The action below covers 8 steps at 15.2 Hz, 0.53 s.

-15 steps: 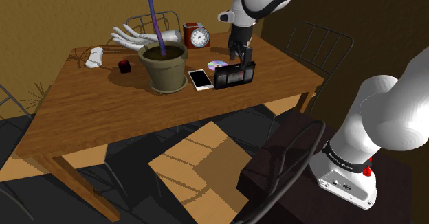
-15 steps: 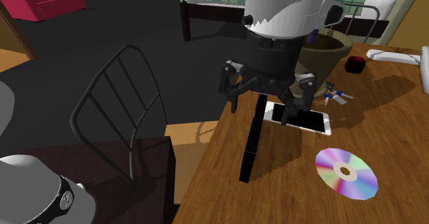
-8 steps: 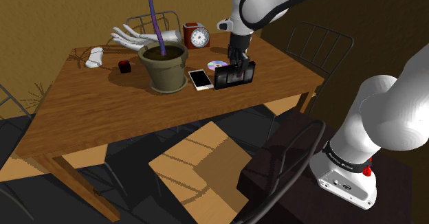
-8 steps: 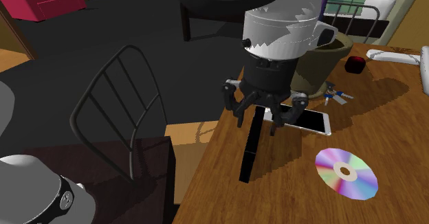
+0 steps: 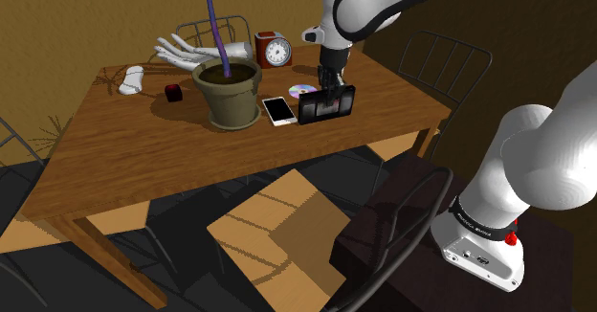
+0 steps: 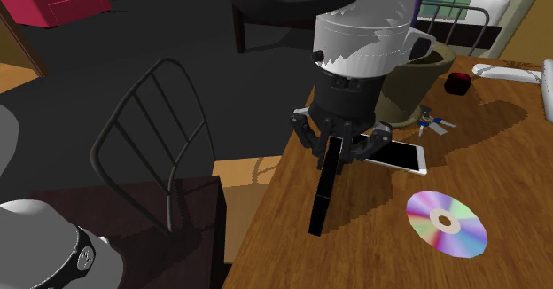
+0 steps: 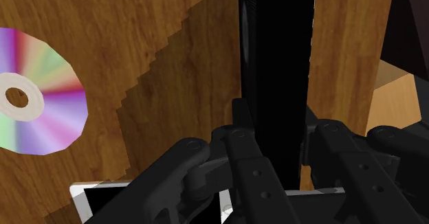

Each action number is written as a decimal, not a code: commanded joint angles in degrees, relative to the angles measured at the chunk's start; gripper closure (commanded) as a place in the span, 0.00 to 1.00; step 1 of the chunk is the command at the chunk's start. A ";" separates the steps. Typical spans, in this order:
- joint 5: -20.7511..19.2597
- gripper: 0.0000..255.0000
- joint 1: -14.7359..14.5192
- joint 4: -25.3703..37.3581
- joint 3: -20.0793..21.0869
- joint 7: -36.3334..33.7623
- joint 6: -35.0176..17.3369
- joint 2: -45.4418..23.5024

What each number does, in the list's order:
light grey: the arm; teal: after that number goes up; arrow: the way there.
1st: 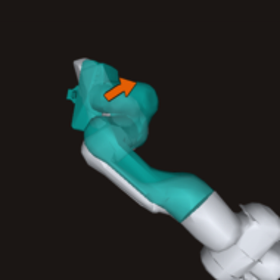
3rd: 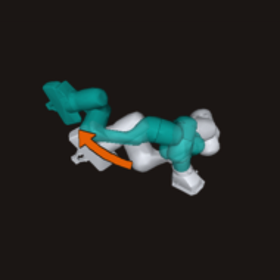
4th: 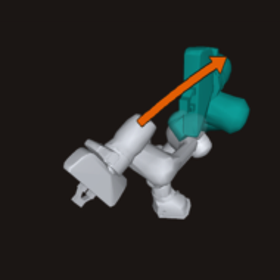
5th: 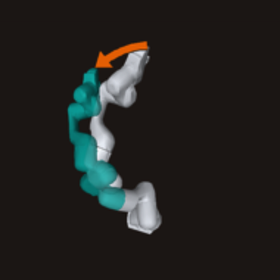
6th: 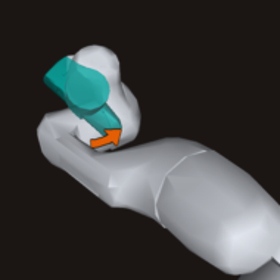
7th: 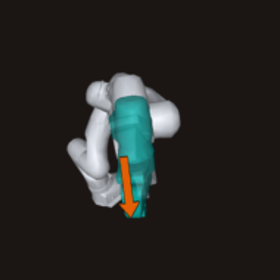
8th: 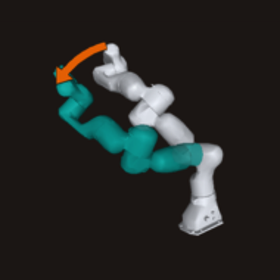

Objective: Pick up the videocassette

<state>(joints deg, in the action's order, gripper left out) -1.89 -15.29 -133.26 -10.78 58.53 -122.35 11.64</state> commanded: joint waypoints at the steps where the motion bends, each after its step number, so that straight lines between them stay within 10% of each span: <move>1: -0.03 1.00 0.00 -0.12 0.02 -0.05 -0.02 0.06; 8: -0.27 1.00 -0.01 3.50 0.27 -0.32 5.56 2.05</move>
<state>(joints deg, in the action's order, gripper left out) -2.13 -15.30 -130.32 -10.54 58.23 -117.60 13.41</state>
